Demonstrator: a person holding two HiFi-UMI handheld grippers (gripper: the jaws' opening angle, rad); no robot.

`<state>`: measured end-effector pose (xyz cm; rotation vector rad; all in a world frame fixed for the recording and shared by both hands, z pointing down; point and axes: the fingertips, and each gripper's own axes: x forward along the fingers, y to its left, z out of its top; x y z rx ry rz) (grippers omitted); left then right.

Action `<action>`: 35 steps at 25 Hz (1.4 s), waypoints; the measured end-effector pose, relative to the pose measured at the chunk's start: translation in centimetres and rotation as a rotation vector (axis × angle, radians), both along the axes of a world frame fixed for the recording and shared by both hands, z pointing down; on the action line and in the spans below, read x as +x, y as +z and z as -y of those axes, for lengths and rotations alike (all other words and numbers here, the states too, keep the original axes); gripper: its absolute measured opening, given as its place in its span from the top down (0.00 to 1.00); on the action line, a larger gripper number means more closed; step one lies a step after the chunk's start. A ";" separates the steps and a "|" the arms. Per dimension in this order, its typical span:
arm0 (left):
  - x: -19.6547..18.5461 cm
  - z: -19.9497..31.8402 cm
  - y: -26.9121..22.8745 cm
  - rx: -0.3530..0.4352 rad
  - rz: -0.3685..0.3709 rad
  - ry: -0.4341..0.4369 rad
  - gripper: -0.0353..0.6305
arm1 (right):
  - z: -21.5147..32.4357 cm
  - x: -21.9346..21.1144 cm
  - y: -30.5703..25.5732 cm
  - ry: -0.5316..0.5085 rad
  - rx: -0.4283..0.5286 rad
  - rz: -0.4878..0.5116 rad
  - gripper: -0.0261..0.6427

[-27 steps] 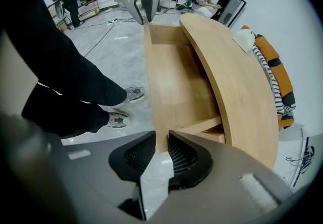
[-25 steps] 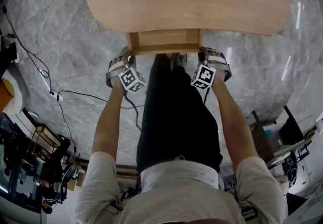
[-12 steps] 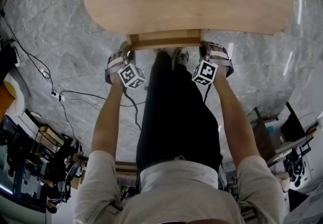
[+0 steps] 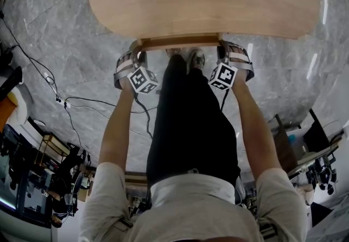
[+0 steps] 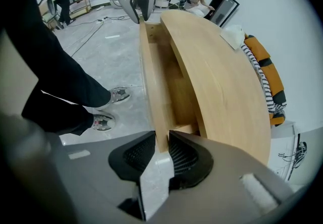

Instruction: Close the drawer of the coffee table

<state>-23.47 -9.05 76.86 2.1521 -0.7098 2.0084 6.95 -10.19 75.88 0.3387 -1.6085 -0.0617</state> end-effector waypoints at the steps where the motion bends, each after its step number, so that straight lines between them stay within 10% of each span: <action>1: 0.1 0.2 0.0 0.006 -0.003 -0.007 0.76 | 0.3 0.0 0.0 0.001 0.009 -0.001 0.83; 15: 0.2 2.4 -0.5 0.137 -0.012 -0.089 0.75 | 3.2 0.5 -0.7 0.139 0.198 0.000 0.79; 35: -1.2 4.2 -0.9 0.207 -0.048 -0.708 0.68 | 5.5 1.7 -0.9 0.915 0.300 0.232 0.75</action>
